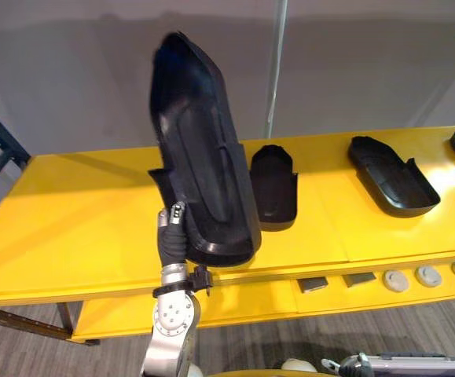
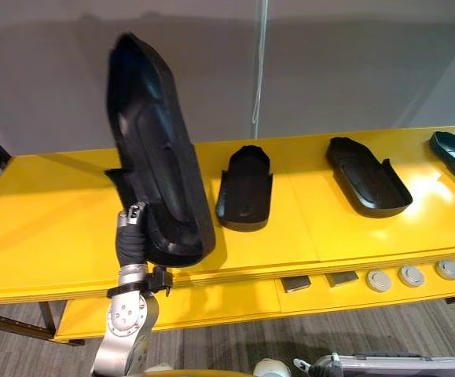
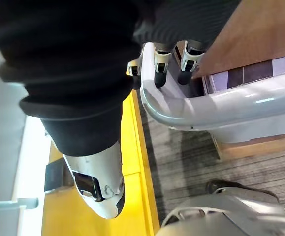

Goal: Walk over and take plastic housings, then place them on the shelf

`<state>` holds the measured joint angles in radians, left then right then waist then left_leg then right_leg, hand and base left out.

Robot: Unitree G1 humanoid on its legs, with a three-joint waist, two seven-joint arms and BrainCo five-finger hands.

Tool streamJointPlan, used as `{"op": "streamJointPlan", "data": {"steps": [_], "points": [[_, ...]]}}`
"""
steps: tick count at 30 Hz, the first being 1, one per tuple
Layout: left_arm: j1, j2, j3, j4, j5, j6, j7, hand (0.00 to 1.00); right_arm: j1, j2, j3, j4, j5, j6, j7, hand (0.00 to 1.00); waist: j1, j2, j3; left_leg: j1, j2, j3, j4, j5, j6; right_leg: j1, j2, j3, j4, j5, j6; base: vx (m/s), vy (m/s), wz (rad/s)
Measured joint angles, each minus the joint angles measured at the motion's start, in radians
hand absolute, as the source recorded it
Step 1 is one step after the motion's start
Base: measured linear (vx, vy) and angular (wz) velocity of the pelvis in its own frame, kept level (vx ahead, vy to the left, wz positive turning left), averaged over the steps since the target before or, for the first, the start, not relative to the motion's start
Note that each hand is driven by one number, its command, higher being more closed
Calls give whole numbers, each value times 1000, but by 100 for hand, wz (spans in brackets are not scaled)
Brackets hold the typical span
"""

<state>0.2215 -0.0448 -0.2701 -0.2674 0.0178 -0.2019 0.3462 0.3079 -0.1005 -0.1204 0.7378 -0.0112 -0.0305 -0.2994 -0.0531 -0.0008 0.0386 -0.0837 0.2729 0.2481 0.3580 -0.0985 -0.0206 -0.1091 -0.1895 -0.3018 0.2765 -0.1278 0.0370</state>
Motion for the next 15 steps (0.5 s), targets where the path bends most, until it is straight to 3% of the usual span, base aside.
{"op": "streamJointPlan", "data": {"steps": [1,3,6,8,9,10,11,12,13,14,15], "points": [[-8,0,-12,28,-8,0,-4,100,-15,-21,-3,13,0,-4,-5,0,-7,6,-4,25,4,-15,-54,-6,-19,-10,-19,0,-3,16,28,-99,334,18],[-10,6,-25,45,-12,0,-7,100,-48,-29,-21,26,-5,-14,0,0,-25,21,-15,41,-22,-34,-116,-59,-105,-17,-38,-9,-33,61,71,-111,438,22],[-19,59,-29,93,-33,1,-3,100,-81,72,-20,77,-24,-37,42,0,-23,-51,-32,-3,-115,-50,-76,-69,-88,25,-102,-28,-156,178,99,-93,323,26],[-35,60,-42,97,-36,1,-5,100,-107,91,-18,101,-32,-39,49,0,-14,-50,-31,-43,-132,-49,-15,-104,-65,14,-124,-23,-155,188,81,-120,249,10],[-46,61,-44,99,-35,0,-11,100,-125,92,-16,115,-40,-36,55,0,-9,-46,-32,-65,-137,-39,24,-124,-55,-2,-132,-20,-145,188,43,-153,268,-19],[-51,69,-44,100,-35,-1,-17,100,-145,90,-11,116,-42,-34,60,0,-7,-29,-28,-81,-142,-21,39,-137,-39,-31,-127,-4,-129,178,-103,-185,247,-34],[-51,75,-40,101,-32,-2,-18,100,-163,85,10,115,-43,-33,61,0,-7,-15,-14,-73,-136,2,14,-134,-20,-48,-122,26,-92,139,-136,-233,255,-44],[-51,75,-34,110,-32,-2,-18,100,-177,80,23,106,-51,-35,67,0,-13,-4,12,-49,-136,13,-5,-131,-5,-84,-89,87,74,75,-34,-179,152,-36],[-51,75,-34,118,-32,-2,-19,100,-177,79,24,103,-52,-36,67,0,-14,-7,15,-37,-137,17,-15,-129,-3,-87,-56,112,133,55,-6,-109,87,-36],[-50,75,-35,122,-30,0,-19,100,-176,81,24,101,-53,-36,67,0,-8,-13,18,-25,-142,23,-24,-127,-3,-76,14,136,163,-21,19,-55,29,-31],[-53,74,-37,124,-21,-1,-21,100,-177,80,27,101,-53,-37,67,0,-10,-31,12,-30,-151,22,-24,-127,-5,-38,80,189,100,-89,17,-33,4,-10]]}}
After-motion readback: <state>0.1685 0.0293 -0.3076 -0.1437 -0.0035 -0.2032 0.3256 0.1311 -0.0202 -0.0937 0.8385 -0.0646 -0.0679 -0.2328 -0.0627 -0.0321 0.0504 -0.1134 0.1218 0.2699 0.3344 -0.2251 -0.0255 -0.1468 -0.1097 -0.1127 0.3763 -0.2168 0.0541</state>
